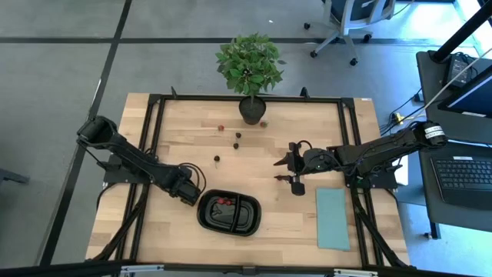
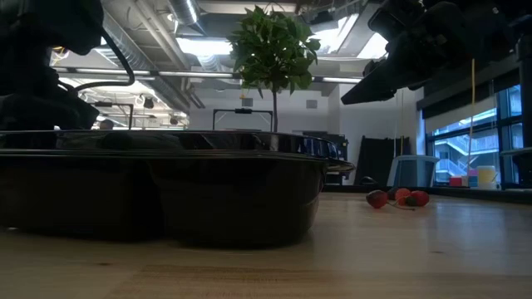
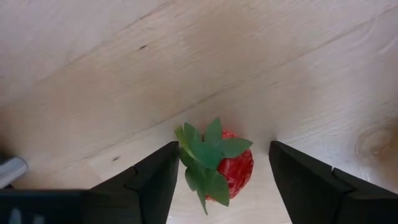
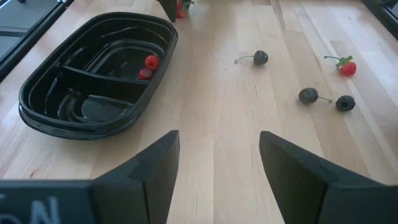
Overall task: Pick and placing Produce into tupperware
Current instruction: Put the bottom strawberry into the black container with the other red fruits
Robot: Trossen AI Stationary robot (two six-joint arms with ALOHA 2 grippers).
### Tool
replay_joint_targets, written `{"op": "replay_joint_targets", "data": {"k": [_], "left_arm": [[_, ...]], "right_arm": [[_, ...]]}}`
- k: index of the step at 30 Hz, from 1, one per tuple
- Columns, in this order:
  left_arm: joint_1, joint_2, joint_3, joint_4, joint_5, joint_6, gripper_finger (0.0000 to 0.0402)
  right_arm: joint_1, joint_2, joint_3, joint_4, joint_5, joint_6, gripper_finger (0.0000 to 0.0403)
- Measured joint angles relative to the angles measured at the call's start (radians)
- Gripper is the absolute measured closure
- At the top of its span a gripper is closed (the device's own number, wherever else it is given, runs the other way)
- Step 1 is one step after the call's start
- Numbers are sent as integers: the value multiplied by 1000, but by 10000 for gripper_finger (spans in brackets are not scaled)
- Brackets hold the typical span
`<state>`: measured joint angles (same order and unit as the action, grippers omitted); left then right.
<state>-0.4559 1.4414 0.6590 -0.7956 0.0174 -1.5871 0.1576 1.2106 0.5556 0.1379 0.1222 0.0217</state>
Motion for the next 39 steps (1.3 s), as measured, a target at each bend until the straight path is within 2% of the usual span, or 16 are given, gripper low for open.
{"op": "replay_joint_targets", "data": {"k": [26, 39], "left_arm": [[5, 0, -2, -4, 24, 30, 254], [77, -2, 18, -10, 34, 217, 258]], "right_arm": [[0, 0, 0, 0, 0, -4, 179], [0, 0, 0, 1, 0, -4, 179]]}}
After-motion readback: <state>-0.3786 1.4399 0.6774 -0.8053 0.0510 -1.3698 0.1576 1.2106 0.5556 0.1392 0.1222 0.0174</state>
